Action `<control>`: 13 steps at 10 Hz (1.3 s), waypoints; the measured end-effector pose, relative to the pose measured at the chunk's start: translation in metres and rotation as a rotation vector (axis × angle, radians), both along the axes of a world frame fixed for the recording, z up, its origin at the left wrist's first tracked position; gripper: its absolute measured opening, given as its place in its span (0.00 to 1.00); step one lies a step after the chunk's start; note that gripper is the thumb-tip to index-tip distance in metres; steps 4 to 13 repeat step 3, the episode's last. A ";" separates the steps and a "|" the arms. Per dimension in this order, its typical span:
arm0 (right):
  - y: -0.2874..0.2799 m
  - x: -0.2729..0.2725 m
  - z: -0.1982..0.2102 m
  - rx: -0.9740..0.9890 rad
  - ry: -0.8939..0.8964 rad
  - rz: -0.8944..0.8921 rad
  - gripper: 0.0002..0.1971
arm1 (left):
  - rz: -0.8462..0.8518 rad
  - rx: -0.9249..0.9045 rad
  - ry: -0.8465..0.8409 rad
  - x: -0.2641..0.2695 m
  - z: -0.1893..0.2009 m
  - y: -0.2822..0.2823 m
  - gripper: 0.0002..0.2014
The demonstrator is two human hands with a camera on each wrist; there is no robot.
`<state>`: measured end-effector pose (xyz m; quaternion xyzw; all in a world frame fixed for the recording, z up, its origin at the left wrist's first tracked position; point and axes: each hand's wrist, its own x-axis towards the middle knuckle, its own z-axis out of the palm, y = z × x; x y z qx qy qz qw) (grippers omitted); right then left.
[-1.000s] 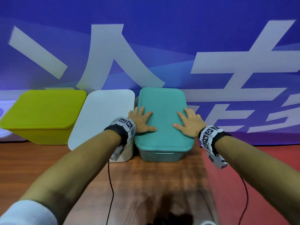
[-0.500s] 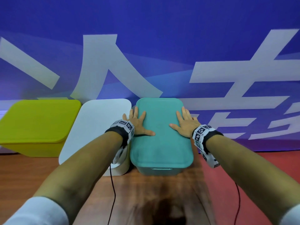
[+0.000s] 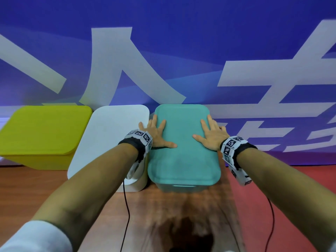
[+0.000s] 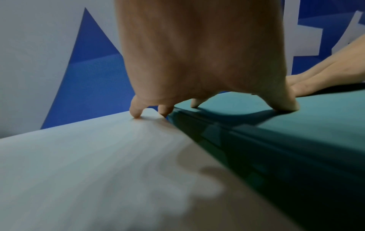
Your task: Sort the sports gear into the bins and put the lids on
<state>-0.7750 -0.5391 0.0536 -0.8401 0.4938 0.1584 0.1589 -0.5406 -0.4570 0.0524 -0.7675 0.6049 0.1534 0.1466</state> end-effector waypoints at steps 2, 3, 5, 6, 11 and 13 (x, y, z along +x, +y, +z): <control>0.007 0.004 0.014 -0.180 -0.004 0.002 0.41 | -0.055 -0.080 -0.013 -0.007 0.020 0.015 0.48; 0.019 0.011 0.029 -0.228 -0.028 0.031 0.38 | -0.037 -0.172 -0.002 -0.010 0.028 0.026 0.41; 0.019 0.011 0.029 -0.228 -0.028 0.031 0.38 | -0.037 -0.172 -0.002 -0.010 0.028 0.026 0.41; 0.019 0.011 0.029 -0.228 -0.028 0.031 0.38 | -0.037 -0.172 -0.002 -0.010 0.028 0.026 0.41; 0.019 0.011 0.029 -0.228 -0.028 0.031 0.38 | -0.037 -0.172 -0.002 -0.010 0.028 0.026 0.41; 0.019 0.011 0.029 -0.228 -0.028 0.031 0.38 | -0.037 -0.172 -0.002 -0.010 0.028 0.026 0.41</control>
